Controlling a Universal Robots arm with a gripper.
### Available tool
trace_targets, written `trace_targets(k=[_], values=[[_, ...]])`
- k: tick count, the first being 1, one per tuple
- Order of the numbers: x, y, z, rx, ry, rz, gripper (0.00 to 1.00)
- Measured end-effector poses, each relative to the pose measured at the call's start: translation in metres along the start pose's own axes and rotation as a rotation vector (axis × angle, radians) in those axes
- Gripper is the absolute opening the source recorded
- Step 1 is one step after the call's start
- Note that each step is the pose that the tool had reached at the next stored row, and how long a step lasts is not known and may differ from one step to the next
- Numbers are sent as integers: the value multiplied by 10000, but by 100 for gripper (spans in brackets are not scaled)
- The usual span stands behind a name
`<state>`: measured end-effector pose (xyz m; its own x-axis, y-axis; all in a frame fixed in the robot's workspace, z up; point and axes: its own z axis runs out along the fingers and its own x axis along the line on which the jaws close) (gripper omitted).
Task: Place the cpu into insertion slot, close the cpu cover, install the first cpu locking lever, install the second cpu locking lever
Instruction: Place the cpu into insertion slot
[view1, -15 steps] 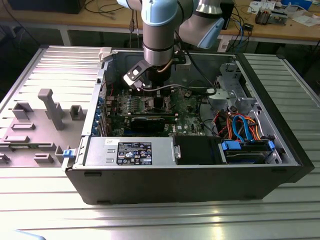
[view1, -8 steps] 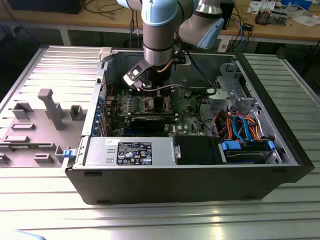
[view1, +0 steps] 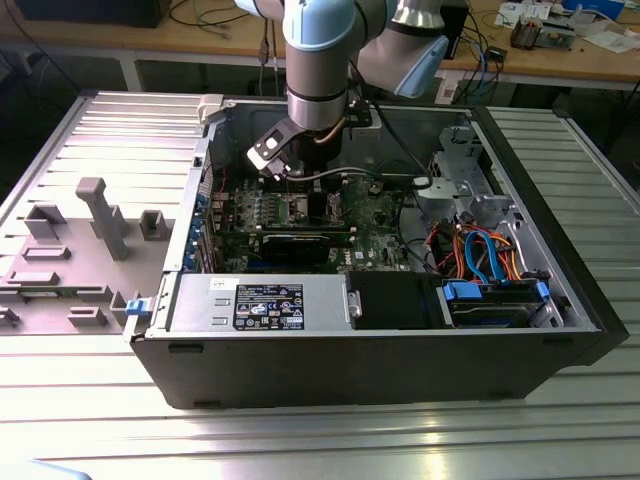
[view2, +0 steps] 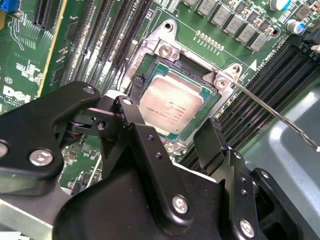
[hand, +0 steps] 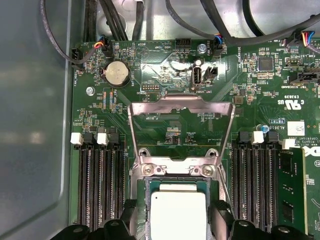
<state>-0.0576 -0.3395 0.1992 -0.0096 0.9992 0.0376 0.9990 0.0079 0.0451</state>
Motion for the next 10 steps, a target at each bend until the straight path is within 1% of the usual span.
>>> trace_targets(k=[2, 7, 9, 10], values=[[14, 1, 1, 0, 0, -1, 68], [19, 1, 2, 0, -7, -1, 68], [18, 1, 1, 0, -47, -3, 68], [19, 0, 2, 0, -80, -2, 68]])
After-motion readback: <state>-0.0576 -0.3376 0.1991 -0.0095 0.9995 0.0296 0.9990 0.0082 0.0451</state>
